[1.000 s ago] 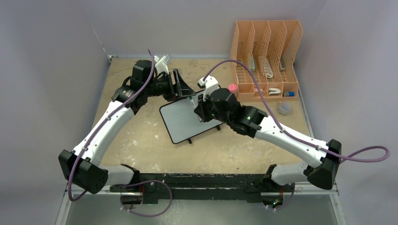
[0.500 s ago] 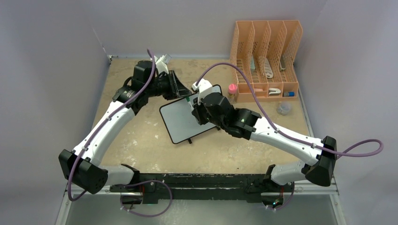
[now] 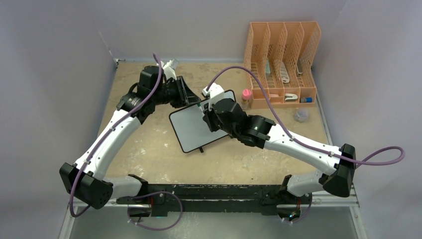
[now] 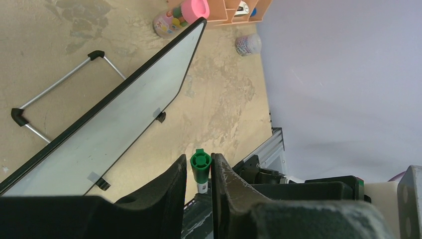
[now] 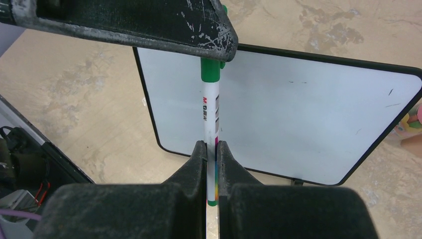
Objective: Write a sentence on the whiteboard
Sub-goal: Pass from the right arm to the left
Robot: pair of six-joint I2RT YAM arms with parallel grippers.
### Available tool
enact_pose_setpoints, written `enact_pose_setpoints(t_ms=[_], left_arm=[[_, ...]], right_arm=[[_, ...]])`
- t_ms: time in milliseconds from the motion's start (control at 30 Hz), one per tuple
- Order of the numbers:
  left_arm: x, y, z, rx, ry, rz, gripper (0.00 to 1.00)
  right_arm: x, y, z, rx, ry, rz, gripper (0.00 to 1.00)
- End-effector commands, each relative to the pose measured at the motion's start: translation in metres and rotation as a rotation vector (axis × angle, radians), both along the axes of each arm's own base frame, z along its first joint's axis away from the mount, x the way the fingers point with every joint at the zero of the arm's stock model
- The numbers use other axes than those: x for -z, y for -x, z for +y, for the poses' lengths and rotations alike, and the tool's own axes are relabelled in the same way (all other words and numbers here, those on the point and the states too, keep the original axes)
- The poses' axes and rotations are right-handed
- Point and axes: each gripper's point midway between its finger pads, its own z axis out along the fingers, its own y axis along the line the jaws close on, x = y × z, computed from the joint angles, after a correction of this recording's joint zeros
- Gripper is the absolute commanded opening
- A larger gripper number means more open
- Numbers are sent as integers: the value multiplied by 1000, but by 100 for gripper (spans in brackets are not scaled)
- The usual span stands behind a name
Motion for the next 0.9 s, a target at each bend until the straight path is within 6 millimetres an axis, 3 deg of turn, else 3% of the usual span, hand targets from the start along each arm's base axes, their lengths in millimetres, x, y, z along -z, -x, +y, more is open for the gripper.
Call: enact_pose_setpoints(t_ms=[0, 300, 467, 533, 667, 867], left_arm=[[-11, 5, 3, 1, -7, -48, 21], [-12, 6, -5, 43, -1, -46, 20], [-14, 7, -3, 28, -1, -45, 2], [-17, 7, 2, -12, 12, -48, 0], [-21, 5, 12, -97, 51, -38, 0], [-32, 6, 36, -251, 165, -19, 0]], right_arm=[[-32, -7, 9, 6, -66, -63, 0], [-29, -4, 13, -11, -54, -65, 0], [-32, -5, 14, -9, -65, -72, 0], [-37, -5, 14, -1, -97, -73, 0], [-47, 6, 20, -29, -201, -38, 23], [-74, 12, 11, -35, -407, -28, 59]])
